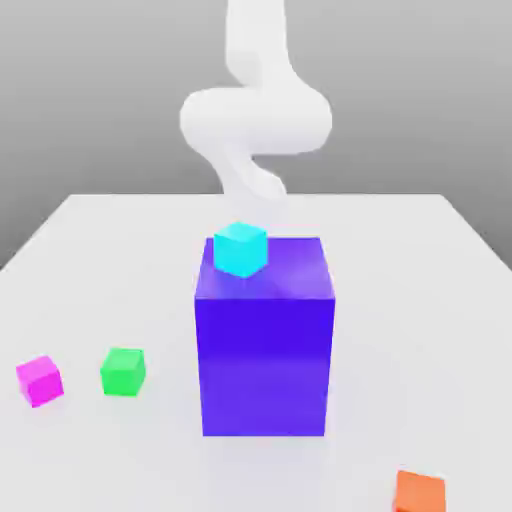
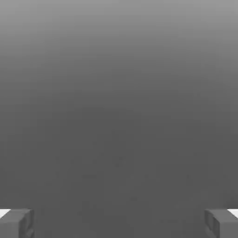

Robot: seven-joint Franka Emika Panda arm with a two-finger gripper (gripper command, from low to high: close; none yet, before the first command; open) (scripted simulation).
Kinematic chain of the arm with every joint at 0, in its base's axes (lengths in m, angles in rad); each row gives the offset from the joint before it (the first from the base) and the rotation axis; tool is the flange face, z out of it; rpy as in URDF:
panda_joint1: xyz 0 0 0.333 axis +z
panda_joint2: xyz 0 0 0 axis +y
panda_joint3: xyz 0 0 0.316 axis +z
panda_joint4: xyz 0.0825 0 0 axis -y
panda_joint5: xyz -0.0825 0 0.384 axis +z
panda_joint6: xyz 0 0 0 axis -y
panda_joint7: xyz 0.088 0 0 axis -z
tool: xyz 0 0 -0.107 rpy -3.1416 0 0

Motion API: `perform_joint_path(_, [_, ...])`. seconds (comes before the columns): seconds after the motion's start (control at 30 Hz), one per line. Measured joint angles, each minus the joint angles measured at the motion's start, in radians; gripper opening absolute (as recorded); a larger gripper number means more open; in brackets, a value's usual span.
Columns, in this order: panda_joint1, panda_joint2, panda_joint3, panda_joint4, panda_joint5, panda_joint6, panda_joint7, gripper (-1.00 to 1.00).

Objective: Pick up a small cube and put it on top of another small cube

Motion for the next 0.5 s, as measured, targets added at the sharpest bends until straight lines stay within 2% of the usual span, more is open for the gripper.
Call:
perform_joint_path(0.3, [-0.185,0.331,-0.102,-0.106,-0.09,0.162,0.066,0.0])
perform_joint_path(0.5, [-0.278,0.547,-0.206,-0.176,-0.084,0.271,0.062,0.0])
